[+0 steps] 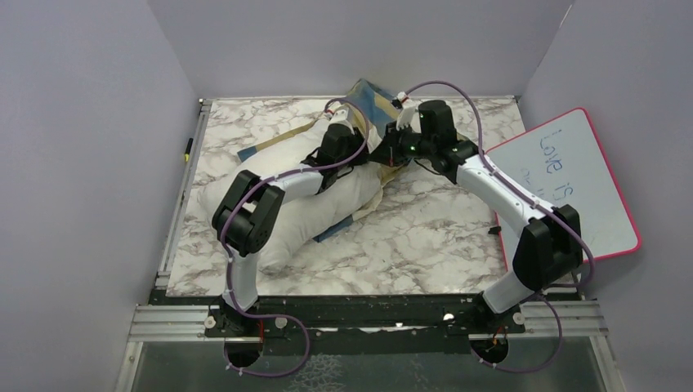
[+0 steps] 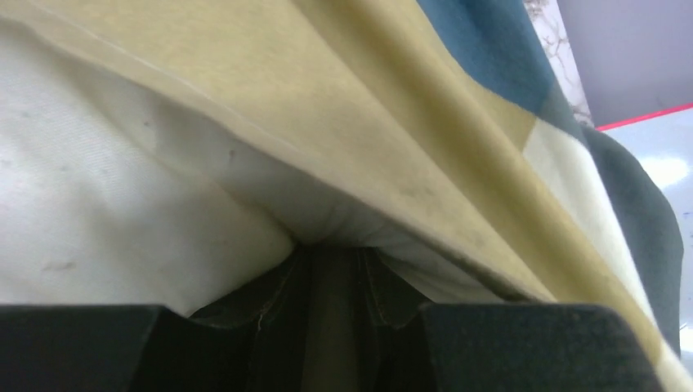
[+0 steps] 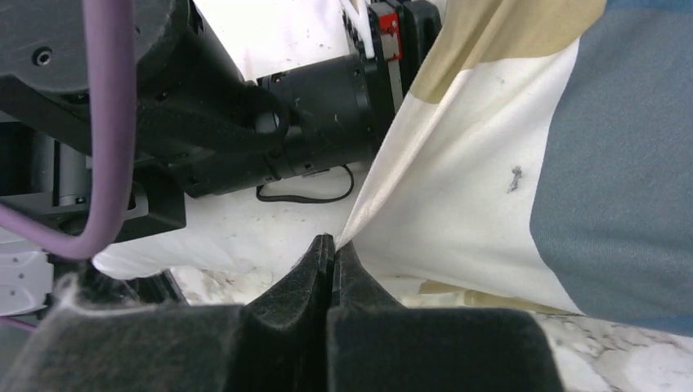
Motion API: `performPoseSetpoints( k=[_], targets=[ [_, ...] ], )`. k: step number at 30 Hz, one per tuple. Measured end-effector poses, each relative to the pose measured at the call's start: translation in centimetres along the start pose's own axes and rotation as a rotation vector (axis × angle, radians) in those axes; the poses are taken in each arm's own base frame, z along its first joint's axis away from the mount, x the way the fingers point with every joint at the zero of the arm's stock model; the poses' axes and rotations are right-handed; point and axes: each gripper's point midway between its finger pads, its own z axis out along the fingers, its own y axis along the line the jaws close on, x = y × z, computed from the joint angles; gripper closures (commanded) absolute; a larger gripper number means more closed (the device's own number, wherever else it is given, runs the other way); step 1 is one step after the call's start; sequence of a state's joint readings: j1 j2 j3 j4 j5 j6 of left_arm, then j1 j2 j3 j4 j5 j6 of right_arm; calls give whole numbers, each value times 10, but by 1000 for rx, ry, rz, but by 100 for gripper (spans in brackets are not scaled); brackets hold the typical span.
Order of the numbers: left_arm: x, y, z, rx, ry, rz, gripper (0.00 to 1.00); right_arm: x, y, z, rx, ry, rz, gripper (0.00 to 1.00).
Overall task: Put the pillow into the pillowcase
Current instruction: Stuff the pillow into the pillowcase.
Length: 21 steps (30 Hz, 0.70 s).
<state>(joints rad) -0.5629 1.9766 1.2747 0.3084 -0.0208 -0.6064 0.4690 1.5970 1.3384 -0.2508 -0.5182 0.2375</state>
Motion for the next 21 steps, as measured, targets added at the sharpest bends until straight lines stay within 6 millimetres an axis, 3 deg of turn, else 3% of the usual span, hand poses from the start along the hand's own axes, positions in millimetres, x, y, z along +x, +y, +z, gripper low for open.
performPoseSetpoints(
  k=[3, 8, 12, 17, 21],
  targets=[
    [1, 4, 0, 1, -10, -29, 73, 9, 0, 4, -19, -34, 38, 99],
    [2, 1, 0, 12, -11, -63, 73, 53, -7, 31, -86, -27, 187, 99],
    [4, 3, 0, 7, -6, -71, 73, 50, 10, 44, -122, -51, 194, 100],
    [1, 9, -1, 3, -33, -106, 74, 34, 40, 35, -130, -129, 170, 99],
    [0, 6, -6, 14, -39, -124, 68, 54, 30, 31, -57, -162, 199, 100]
  ],
)
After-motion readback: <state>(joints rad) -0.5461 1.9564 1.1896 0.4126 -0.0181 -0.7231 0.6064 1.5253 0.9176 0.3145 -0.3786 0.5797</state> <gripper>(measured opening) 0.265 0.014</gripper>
